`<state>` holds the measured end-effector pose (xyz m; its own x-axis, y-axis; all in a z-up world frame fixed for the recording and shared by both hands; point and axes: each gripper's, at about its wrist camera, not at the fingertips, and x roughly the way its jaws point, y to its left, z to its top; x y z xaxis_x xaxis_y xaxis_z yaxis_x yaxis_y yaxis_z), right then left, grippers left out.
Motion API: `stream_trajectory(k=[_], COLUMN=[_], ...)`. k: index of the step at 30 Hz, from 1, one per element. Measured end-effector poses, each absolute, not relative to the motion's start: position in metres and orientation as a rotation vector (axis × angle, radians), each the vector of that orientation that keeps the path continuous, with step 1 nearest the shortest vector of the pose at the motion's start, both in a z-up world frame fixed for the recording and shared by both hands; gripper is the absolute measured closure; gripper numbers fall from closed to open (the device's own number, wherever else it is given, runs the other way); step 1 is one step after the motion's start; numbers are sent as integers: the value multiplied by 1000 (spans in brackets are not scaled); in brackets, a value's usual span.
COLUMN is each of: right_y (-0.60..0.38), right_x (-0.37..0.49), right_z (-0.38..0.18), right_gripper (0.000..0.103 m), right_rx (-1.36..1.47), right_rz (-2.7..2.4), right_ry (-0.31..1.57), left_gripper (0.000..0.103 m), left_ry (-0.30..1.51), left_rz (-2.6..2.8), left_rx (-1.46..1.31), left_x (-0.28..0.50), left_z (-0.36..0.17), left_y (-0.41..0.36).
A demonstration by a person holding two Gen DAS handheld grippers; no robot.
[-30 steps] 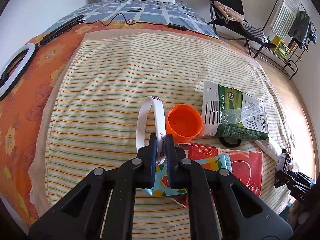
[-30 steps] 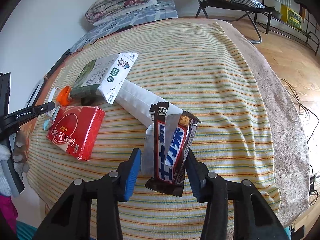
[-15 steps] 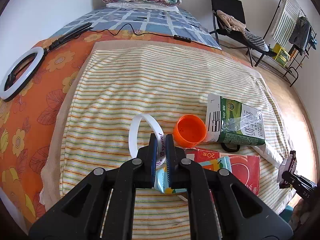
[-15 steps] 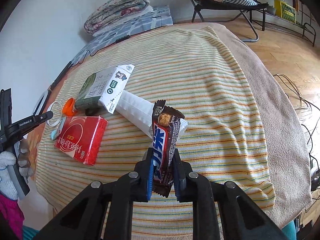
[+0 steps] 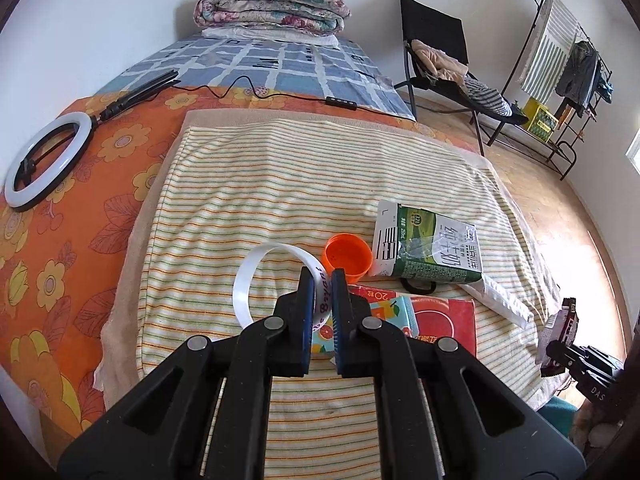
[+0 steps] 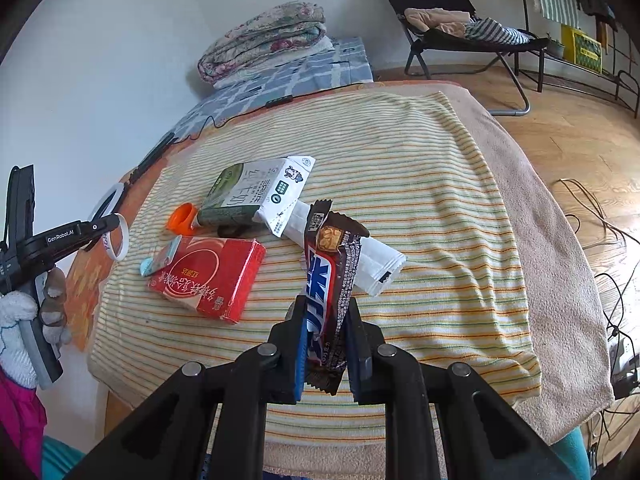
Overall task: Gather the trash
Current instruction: 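Carry wristband and wrapper to the blue basket and release both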
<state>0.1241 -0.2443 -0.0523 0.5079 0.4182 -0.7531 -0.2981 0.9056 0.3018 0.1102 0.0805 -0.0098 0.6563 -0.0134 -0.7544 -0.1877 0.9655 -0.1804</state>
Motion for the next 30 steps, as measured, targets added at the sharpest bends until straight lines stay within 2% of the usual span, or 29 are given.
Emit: stream_trajectory(k=[18, 30], right_y=[-229, -223], right_x=[54, 4], right_z=[-31, -32], right_gripper=[88, 88], right_rx=[46, -16], right_rz=[511, 565], right_ry=[885, 884], left_gripper=[97, 97], left_ry=[824, 909], left_rz=[-79, -192], left_rx=[-190, -189], left_x=[25, -38], left_z=[17, -11], left_y=[13, -27])
